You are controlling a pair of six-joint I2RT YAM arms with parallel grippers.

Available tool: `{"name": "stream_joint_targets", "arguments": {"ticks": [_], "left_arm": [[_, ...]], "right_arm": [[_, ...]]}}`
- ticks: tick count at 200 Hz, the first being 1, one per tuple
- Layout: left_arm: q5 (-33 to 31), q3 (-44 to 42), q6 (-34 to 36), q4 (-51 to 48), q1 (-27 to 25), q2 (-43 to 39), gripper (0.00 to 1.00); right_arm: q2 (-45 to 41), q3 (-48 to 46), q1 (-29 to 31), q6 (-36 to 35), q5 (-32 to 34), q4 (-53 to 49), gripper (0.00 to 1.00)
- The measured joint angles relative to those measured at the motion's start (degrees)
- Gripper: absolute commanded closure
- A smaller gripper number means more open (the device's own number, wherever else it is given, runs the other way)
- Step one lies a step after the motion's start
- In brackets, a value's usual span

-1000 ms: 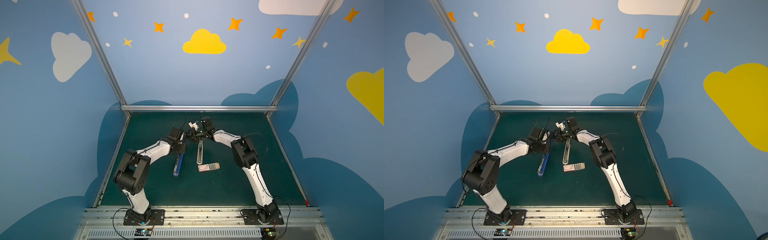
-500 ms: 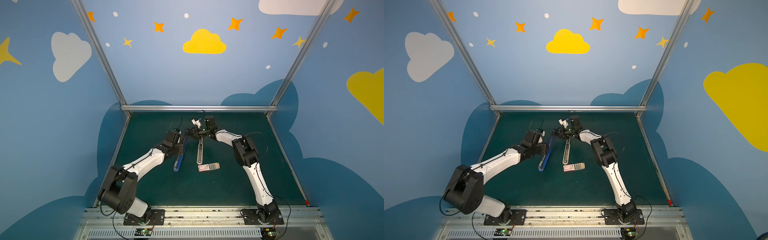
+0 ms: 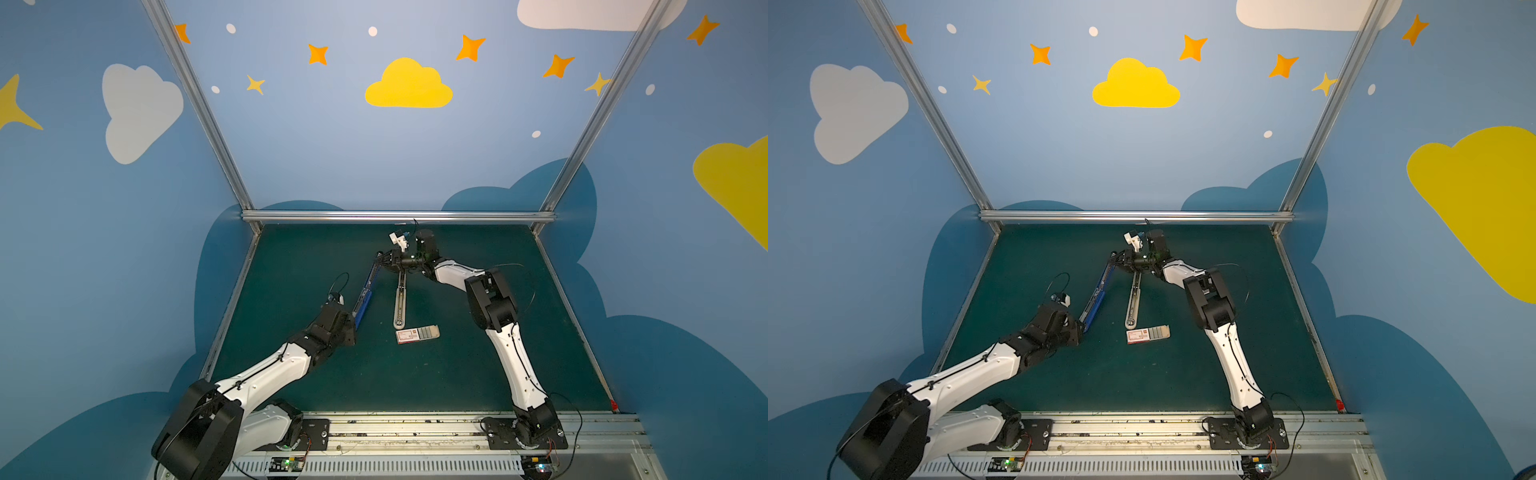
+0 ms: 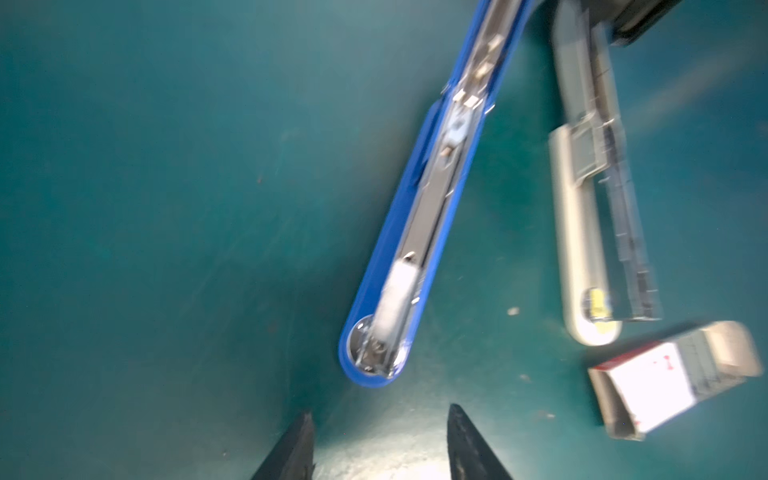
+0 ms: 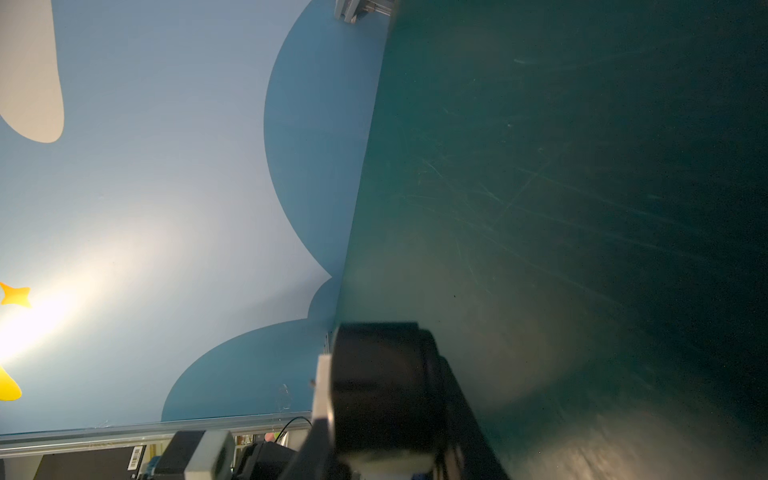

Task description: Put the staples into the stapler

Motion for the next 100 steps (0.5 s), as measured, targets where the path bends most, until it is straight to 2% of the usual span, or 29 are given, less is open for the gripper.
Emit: {"name": "stream_joint_targets", "arguments": {"ticks": [16, 37, 100], "left_arm": [[-0.31, -0.46, -0.39, 2.71, 0.0, 2.36, 0.54], [-0.35, -0.46, -0.02, 6.47, 0.17, 5.09, 0.63], [2.95, 0.92, 1.88, 11.02, 2.99, 9.84, 0.65]], "right_arm": [[0.0, 0.0, 0.0, 0.0, 0.0, -0.02, 0.82], [0.0, 0.0, 0.0, -0.02, 0.0, -0.02, 0.82], [0.04, 0.04, 0.02, -0.02, 0.0, -0.04, 0.83]]}}
